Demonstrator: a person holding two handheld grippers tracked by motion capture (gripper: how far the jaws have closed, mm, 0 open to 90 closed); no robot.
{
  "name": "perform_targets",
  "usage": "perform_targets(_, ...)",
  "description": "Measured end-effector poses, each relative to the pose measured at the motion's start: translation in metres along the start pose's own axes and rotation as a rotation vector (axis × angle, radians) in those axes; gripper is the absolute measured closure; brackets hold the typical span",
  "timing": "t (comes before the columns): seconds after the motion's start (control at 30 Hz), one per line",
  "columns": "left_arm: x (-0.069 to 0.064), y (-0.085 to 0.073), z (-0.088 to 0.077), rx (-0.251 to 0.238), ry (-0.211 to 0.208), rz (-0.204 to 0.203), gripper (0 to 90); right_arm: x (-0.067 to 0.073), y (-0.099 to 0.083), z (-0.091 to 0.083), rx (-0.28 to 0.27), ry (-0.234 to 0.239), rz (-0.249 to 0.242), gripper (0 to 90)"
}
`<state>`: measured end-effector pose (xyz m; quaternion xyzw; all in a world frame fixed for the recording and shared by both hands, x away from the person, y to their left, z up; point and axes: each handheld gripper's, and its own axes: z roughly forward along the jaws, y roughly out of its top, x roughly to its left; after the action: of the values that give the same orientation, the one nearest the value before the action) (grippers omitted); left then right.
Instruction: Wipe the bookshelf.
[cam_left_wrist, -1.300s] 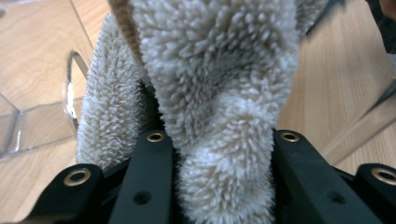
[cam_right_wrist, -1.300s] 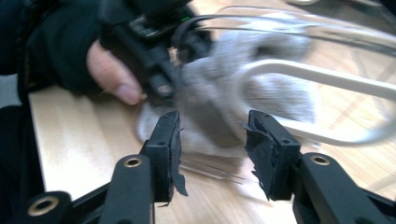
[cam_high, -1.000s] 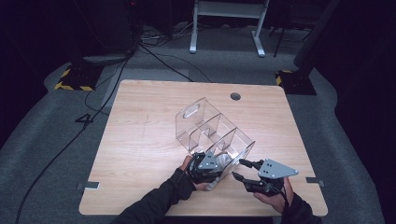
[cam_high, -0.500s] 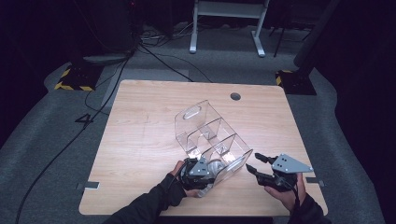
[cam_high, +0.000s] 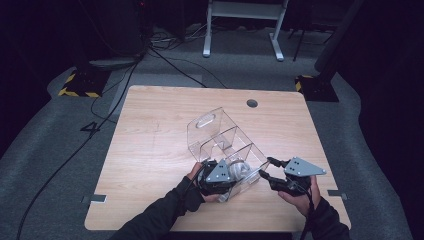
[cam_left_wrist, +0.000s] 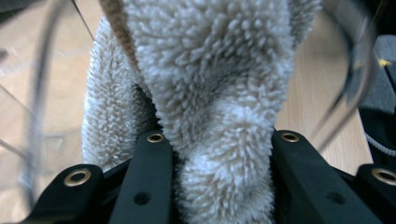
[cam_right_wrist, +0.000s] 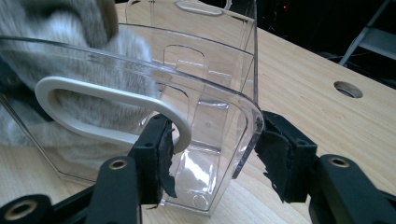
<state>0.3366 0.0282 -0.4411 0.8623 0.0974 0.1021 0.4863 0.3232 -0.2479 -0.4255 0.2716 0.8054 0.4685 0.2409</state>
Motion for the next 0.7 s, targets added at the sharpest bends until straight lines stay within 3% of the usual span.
perform_targets(0.17,0.006,0.025,-0.006,-0.052,0.016,0.041,71.2,0.002,0.000,0.000,-0.007,0.010,-0.004,46.6)
perform_targets(0.23,0.010,0.035,-0.007,-0.086,-0.002,0.035,71.3,0.003,0.000,0.000,-0.007,0.015,-0.003,46.7)
perform_targets(0.33,0.012,0.040,-0.002,-0.054,-0.010,0.062,71.3,0.003,-0.001,0.001,-0.008,0.015,-0.005,46.6)
perform_targets(0.4,0.012,0.035,0.003,-0.016,-0.010,0.068,71.4,0.003,-0.001,0.001,-0.010,0.017,-0.003,46.6)
perform_targets(0.43,0.011,0.030,0.005,0.018,0.015,0.079,71.4,0.002,-0.001,0.001,-0.010,0.018,-0.001,46.5)
perform_targets(0.57,0.009,0.017,0.005,0.047,0.034,0.047,71.6,0.002,-0.002,0.001,-0.007,0.014,-0.004,47.3)
perform_targets(0.7,0.004,-0.013,0.004,0.115,0.051,0.029,71.6,0.003,-0.002,0.002,-0.004,0.010,-0.006,48.8)
